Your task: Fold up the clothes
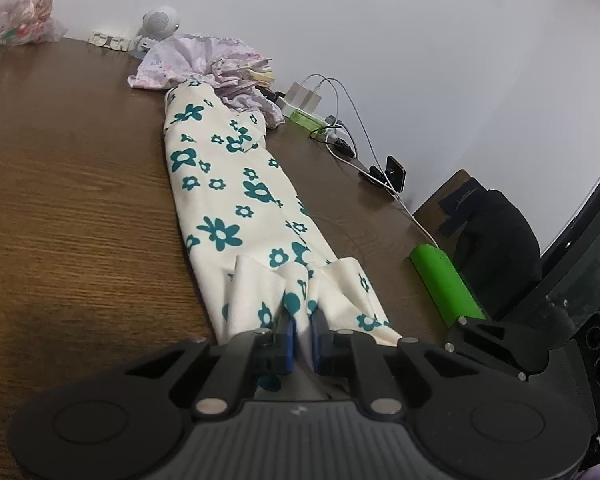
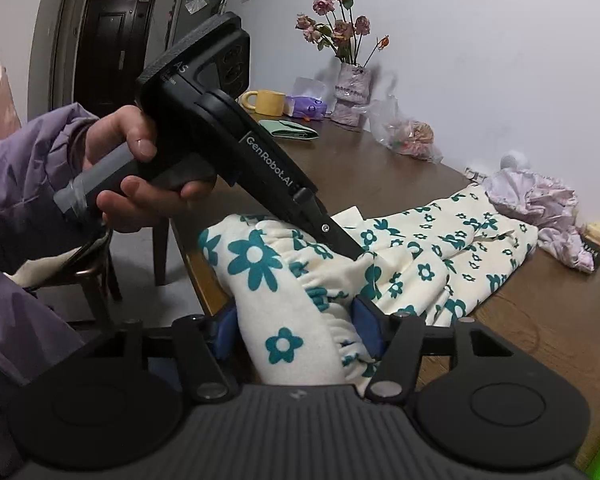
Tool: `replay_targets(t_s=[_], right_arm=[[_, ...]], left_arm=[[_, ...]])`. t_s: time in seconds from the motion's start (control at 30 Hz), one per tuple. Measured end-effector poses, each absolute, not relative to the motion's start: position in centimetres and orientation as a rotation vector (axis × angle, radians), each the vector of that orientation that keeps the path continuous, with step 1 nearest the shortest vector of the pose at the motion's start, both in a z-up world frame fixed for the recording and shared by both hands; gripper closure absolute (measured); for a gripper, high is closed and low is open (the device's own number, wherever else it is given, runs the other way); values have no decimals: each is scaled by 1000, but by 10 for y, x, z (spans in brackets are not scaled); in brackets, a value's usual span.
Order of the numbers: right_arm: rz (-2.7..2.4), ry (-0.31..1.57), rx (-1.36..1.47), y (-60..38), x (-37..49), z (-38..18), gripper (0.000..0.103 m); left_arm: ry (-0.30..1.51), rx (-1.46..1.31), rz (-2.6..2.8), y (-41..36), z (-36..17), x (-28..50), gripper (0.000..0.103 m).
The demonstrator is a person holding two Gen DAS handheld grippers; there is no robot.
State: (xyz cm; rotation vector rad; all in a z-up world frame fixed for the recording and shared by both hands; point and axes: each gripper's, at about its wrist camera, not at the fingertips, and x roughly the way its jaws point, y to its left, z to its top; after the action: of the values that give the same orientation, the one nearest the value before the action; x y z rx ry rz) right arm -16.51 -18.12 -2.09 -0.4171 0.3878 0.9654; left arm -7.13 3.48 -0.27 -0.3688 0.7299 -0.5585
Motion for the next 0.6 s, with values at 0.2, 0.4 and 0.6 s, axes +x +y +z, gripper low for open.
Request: replay_targets(t_s=[0.2,0.4,0.6], right_arm=[[1002,450,-310,-192,-153,-13,69],[1050,527,-260,-194,-140,-3,69],[1152,640,-226,-196,-124,12,70]], left_arm=[[536,-189,-612,37,25,-110,34],[281,205,-820,29,39,-179,15],[260,483,-849,9,14,-196,15]])
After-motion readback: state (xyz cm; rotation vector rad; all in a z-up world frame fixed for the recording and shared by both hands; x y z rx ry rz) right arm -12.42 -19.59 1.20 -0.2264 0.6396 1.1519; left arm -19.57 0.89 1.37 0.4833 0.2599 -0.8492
